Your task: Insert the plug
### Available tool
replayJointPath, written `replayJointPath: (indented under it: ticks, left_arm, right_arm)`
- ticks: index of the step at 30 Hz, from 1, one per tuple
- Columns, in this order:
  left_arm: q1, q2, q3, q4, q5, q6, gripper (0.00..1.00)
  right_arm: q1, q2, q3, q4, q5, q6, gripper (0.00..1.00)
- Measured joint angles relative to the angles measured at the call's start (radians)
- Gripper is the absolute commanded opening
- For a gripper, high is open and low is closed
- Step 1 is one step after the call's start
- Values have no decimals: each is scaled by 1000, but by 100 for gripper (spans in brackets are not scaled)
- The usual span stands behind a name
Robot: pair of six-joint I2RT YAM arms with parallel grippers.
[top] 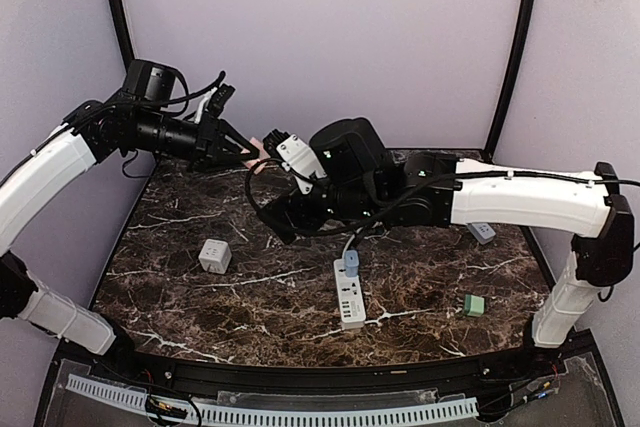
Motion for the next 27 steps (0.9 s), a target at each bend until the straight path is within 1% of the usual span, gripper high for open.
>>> replayJointPath:
  ticks: [3,5,12,14,17,18,24,27]
  left_arm:
    - [32,-29,-22,44,-1,-26,1]
    - [56,-49,-34,72,0,-43,1]
    - [125,-109,-101,211,43,-128,1]
    - [136,-114,-120,256,60,-156,1]
    - [146,-116,-161,348,91,-219,1]
    - [148,-116,-175,379,100,-243,1]
    - [151,-116,-238,569,136,-388,1]
    - [151,-116,-266,673,149,-460,1]
  right_arm:
    - [-12,-34,-32,4,-11,47,99]
    - [-34,-53,-34,13,-43,112,99]
    - [-233,-129,-64,96,-250,404,96]
    - [-262,-158,-90,128,-305,472,94]
    - [-280,-197,-125,187,-402,581,92]
    - [-283,-200,-128,192,-407,586,91]
    - [-299,-214,-139,264,-521,735,85]
    - [-299,-214,-155,322,-570,799,83]
